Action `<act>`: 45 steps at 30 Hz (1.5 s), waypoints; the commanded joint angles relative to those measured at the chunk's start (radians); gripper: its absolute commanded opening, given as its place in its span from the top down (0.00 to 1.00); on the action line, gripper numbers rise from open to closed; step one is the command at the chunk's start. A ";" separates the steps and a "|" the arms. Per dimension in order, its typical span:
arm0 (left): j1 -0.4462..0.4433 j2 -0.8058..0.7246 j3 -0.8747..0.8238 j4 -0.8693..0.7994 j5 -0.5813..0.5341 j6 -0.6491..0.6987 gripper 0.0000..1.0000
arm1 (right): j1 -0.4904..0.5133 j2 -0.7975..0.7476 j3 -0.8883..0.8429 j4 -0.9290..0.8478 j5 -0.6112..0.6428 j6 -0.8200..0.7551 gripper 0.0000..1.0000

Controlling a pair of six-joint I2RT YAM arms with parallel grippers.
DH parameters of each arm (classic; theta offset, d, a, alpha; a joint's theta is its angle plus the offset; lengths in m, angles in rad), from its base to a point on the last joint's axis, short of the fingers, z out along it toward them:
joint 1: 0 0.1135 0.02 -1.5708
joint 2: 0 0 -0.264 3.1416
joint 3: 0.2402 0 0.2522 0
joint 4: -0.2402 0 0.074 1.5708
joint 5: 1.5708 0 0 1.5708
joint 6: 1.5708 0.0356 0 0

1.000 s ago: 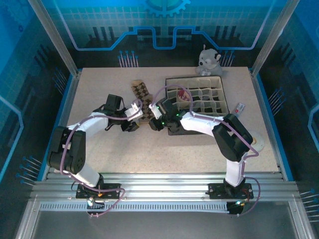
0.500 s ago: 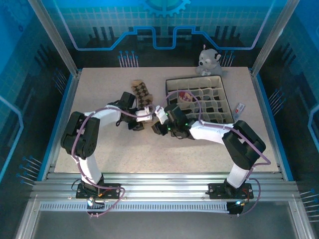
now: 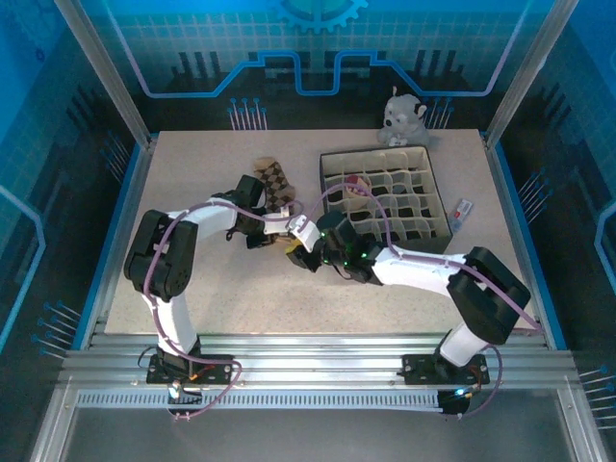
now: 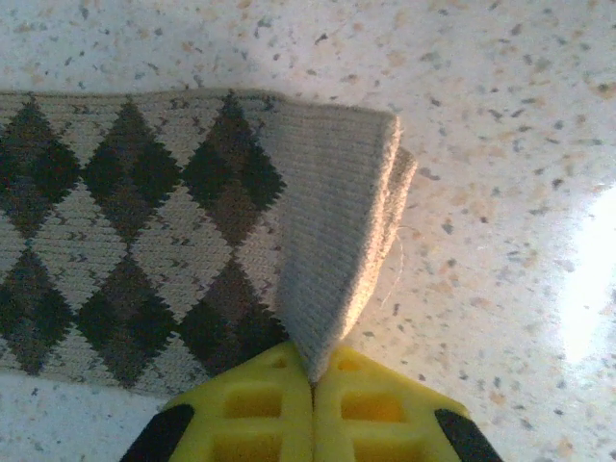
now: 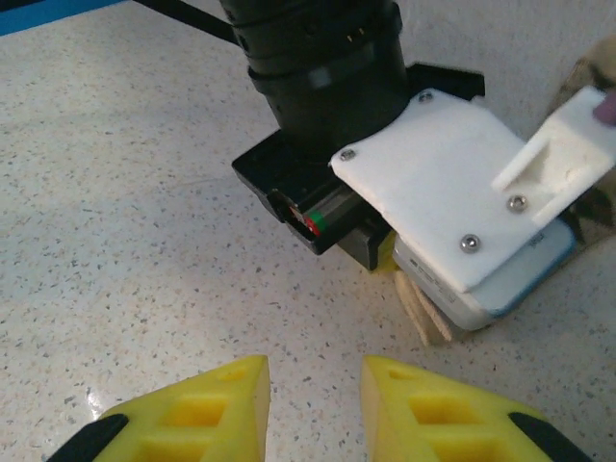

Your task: Roll the socks

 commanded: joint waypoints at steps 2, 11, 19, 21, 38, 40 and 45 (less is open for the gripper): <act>-0.010 -0.097 -0.060 -0.146 0.089 0.042 1.00 | 0.030 -0.065 -0.078 0.072 0.060 -0.073 0.70; -0.028 -0.242 -0.080 -0.374 0.313 -0.026 1.00 | 0.070 -0.067 -0.211 0.205 0.016 -0.214 0.60; -0.050 -0.267 -0.087 -0.449 0.350 -0.036 1.00 | 0.094 -0.029 -0.227 0.286 0.016 -0.291 0.50; -0.051 -0.267 -0.087 -0.459 0.351 -0.034 1.00 | 0.093 -0.020 -0.218 0.276 0.018 -0.310 0.45; -0.052 -0.281 -0.084 -0.478 0.367 -0.024 1.00 | 0.091 0.046 -0.174 0.265 0.018 -0.377 0.32; -0.052 -0.275 -0.079 -0.478 0.367 -0.031 1.00 | 0.090 0.055 -0.169 0.275 0.011 -0.373 0.36; -0.052 -0.267 -0.080 -0.470 0.384 -0.064 1.00 | 0.093 0.041 -0.169 0.287 -0.021 -0.328 0.68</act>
